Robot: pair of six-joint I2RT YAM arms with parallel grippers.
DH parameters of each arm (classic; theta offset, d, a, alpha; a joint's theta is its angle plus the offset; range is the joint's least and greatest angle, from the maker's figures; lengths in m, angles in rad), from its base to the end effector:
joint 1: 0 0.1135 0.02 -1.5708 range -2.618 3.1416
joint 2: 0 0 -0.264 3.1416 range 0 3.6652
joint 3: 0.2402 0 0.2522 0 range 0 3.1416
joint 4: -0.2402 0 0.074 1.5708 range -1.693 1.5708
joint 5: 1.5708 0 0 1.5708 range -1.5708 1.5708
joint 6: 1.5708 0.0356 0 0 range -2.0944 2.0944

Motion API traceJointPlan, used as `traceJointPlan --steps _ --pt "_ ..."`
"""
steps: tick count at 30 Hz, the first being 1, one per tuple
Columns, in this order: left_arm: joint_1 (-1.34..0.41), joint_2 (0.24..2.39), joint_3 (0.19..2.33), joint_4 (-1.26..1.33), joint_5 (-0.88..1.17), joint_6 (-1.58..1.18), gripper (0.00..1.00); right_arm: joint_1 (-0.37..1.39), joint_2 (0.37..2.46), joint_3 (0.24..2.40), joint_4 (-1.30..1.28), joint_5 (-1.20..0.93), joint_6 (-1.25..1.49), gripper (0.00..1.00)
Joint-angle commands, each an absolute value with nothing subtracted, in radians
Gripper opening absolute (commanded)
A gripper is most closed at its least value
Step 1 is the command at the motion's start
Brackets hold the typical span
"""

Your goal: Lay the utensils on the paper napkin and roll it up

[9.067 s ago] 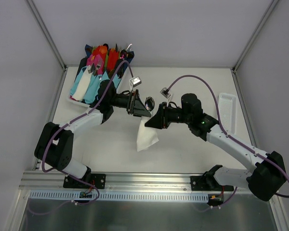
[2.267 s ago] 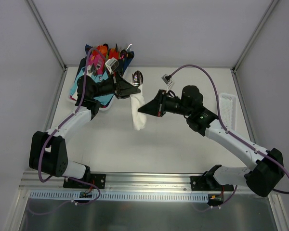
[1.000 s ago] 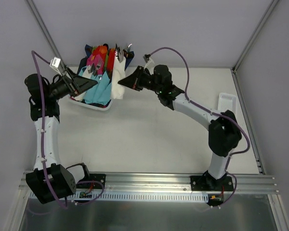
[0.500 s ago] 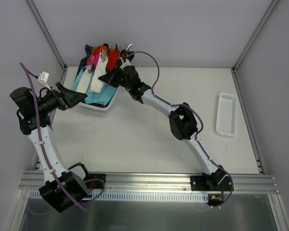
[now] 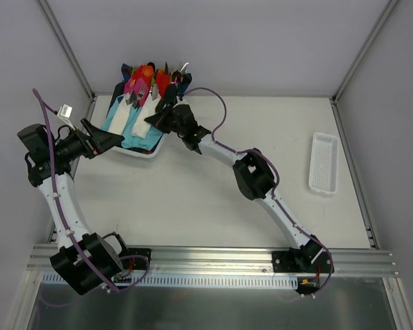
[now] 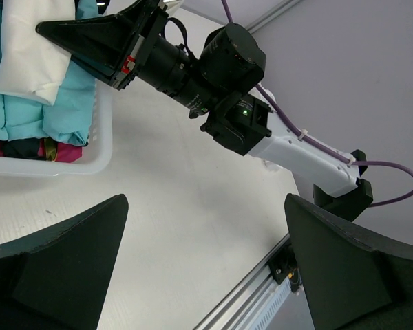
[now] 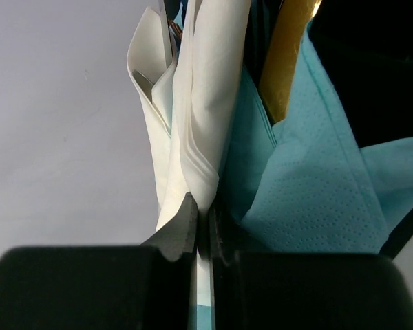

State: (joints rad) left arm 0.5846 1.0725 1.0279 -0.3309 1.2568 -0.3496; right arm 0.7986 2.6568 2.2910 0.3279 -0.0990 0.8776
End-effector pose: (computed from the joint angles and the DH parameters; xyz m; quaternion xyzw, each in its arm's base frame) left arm 0.2024 0.0933 0.3632 -0.0058 0.7461 -0.4292 0.5090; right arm 0.4253 0.4417 0.2008 -0.0059 0.7203 0.5388 0.4369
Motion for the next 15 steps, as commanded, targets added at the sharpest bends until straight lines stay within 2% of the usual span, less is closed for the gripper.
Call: traceJointPlan --steps 1,6,15 --pt "0.597 1.074 1.046 -0.331 1.275 -0.318 0.99 0.816 2.668 2.344 0.397 -0.055 0.923 0.0" --pt "0.597 1.092 1.043 -0.334 1.27 -0.318 0.99 0.816 2.678 2.33 0.443 -0.061 0.983 0.0" --pt "0.597 1.098 1.043 -0.336 1.273 -0.319 0.99 0.85 2.559 2.238 0.455 -0.052 0.974 0.0"
